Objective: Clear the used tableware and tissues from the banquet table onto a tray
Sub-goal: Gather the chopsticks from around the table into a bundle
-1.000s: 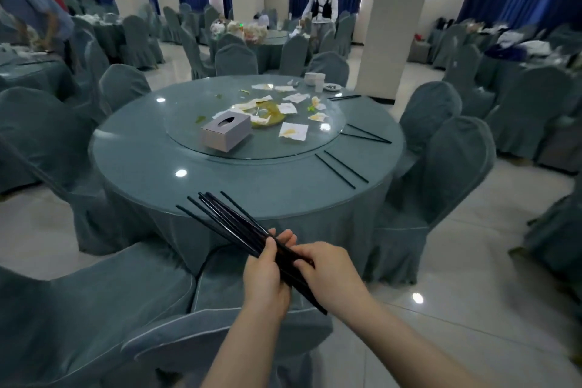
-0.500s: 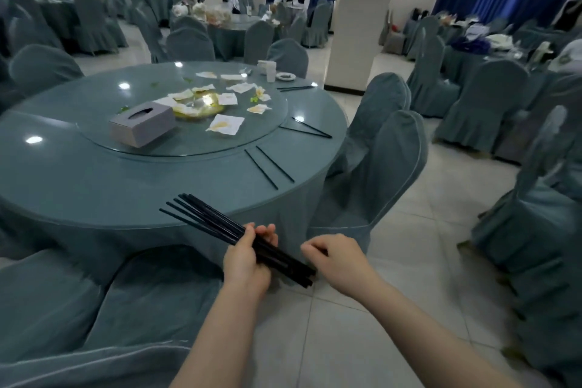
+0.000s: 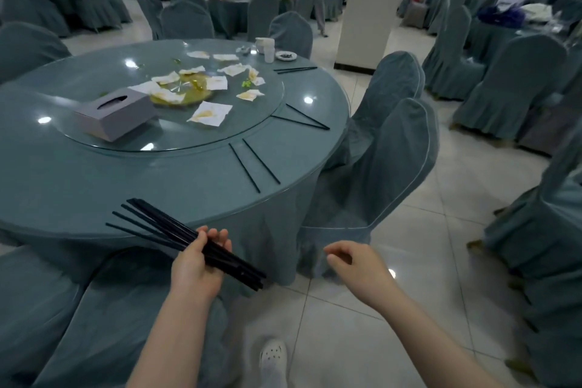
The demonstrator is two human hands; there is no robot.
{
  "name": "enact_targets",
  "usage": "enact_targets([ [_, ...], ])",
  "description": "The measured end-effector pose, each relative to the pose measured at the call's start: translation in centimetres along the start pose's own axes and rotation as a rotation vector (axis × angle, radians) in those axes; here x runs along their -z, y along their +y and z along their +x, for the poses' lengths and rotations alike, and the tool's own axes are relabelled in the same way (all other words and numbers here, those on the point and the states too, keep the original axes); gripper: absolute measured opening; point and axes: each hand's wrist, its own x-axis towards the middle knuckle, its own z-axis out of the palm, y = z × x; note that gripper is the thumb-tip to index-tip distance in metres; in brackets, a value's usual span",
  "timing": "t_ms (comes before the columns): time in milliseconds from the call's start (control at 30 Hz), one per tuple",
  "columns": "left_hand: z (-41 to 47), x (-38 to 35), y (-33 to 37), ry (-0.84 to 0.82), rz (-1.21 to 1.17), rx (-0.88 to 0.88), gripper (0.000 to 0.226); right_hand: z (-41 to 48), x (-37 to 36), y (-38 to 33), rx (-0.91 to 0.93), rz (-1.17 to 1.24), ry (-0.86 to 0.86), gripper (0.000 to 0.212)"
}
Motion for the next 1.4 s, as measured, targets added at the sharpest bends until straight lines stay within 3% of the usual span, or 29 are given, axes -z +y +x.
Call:
enact_targets([
  [267,9.2,-4.7,1.3,0.032,-0.087,-0.032,0.017,12.3,1.1,1.7,-0.062,-0.095,-0.004,0.026],
  [633,17.6,-6.8,5.2,0.031,-0.087,-0.081,0.023,26.6,-2.2,0.4,-0.094,-0.259,-0.169,0.032],
  [867,18.5,-4.0,7.2,0.121,-0.165,-0.177,0.040,34.0,-7.4,-2.7,-0.003,-0.416,-0.217,0.056],
  [1000,18.3,-2.8,7.3,0.210,-0.170,-0.221,0.038,36.7,-11.0,-5.1,0.018,-0.541,-0.216,0.065],
  [1167,18.8,-1.5,6.5,0.327,-0.227,-0.229,0.036,37.7,-14.6,-6.6,0.111,-0.611,-0.209,0.093],
  [1400,19.7,-0.2,4.9,0.377,-0.212,-0.190,0.032,38.5,-15.5,-4.9,0.297,-0.439,-0.240,0.037],
])
